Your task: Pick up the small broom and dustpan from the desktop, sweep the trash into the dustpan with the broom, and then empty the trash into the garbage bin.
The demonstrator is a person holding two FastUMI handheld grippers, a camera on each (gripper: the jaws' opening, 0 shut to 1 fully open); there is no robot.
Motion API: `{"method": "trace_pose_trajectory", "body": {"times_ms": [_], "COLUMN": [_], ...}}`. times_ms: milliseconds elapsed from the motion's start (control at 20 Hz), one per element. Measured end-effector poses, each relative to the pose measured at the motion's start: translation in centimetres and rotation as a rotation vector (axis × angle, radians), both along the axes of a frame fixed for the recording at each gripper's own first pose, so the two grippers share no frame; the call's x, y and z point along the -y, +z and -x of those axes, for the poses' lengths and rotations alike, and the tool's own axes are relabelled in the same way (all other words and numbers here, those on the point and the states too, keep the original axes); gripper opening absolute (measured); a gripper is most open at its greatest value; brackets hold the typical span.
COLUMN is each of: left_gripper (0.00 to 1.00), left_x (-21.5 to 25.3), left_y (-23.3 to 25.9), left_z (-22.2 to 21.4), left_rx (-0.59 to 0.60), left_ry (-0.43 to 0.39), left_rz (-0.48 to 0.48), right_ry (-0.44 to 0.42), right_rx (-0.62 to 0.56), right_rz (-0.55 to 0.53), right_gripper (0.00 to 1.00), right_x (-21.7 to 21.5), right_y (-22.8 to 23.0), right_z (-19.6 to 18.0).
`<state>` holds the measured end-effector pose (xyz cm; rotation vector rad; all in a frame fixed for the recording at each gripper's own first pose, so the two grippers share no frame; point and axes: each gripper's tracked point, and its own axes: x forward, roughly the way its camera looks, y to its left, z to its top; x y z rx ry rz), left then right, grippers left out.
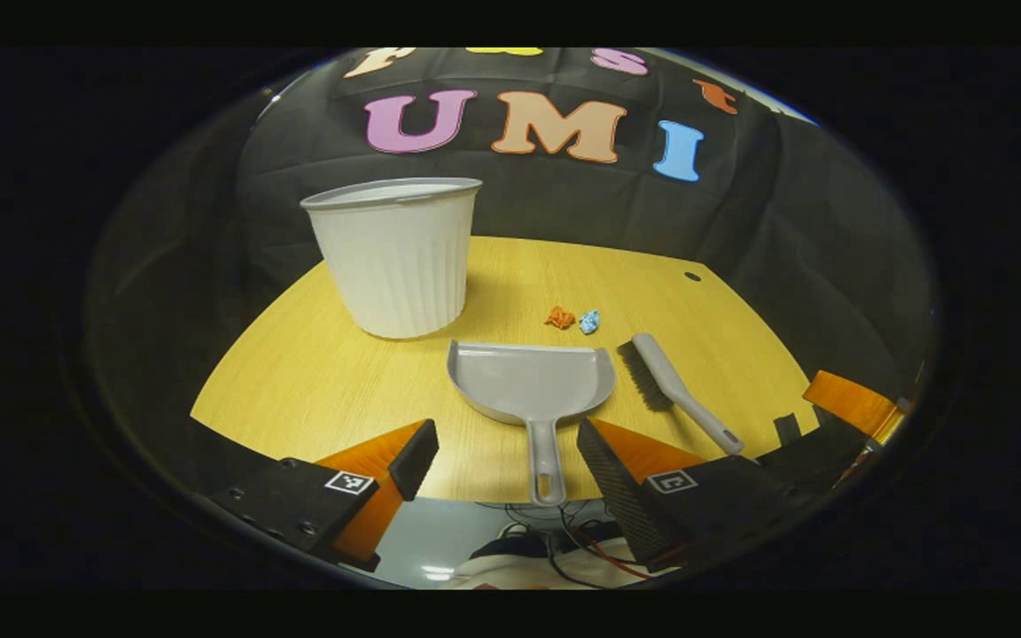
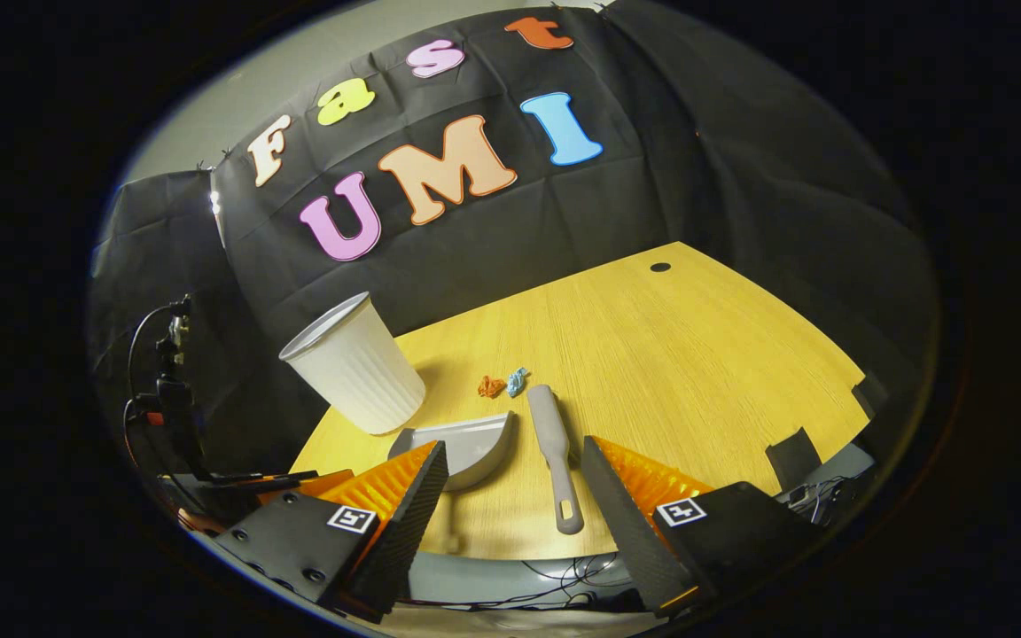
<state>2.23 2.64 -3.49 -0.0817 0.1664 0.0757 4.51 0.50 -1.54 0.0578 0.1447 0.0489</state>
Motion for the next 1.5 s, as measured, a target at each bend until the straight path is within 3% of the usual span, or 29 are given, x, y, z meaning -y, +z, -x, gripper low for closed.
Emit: {"method": "trace_pose_trajectory", "body": {"times_ms": [300,350,400,450,500,600,650,800,1250,1400,1450,1500], "left_gripper": [0.95,0.95,0.96,0.96,0.96,0.94,0.94,0.96,0.96,0.94,0.89,0.8], "left_x": [0.8,0.8,0.7,0.6,0.4,-0.1,-0.2,0.5,1.0,0.9,0.7,0.5], "left_y": [-1.2,-1.8,-2.3,-2.7,-3.4,-4.9,-5.6,-6.2,-10.2,-11.3,-11.7,-11.9], "left_z": [-2.5,-3.1,-3.7,-4.2,-4.9,-5.8,-6.1,-7.0,-9.7,-10.2,-10.3,-10.1], "left_rx": [-0.073,-0.098,-0.119,-0.134,-0.154,-0.205,-0.238,-0.287,-0.44,-0.475,-0.491,-0.507], "left_ry": [-0.04,-0.038,-0.038,-0.033,-0.024,-0.008,-0.003,-0.015,0.004,0.008,0.019,0.024], "left_rz": [-0.09,-0.109,-0.123,-0.128,-0.128,-0.11,-0.096,-0.037,-0.063,-0.086,-0.099,-0.112], "right_ry": [-0.063,-0.061,-0.053,-0.048,-0.041,-0.043,-0.047,-0.055,-0.075,-0.082,-0.086,-0.09], "right_rx": [-0.137,-0.173,-0.211,-0.237,-0.254,-0.286,-0.313,-0.42,-0.603,-0.611,-0.618,-0.617], "right_rz": [0.078,0.089,0.096,0.101,0.107,0.14,0.167,0.249,0.368,0.368,0.362,0.358], "right_gripper": [0.99,0.94,0.99,0.94,0.99,0.94,0.99,0.99,0.99,0.91,0.85,0.67], "right_x": [2.8,3.0,3.2,3.2,3.1,3.4,3.7,4.0,4.5,4.7,4.7,4.8], "right_y": [-3.8,-4.6,-5.3,-5.7,-5.7,-6.1,-6.8,-8.6,-12.3,-12.3,-12.3,-12.2], "right_z": [-3.9,-4.9,-5.7,-6.6,-7.2,-9.0,-10.1,-12.7,-14.3,-14.3,-14.3,-14.3]}}
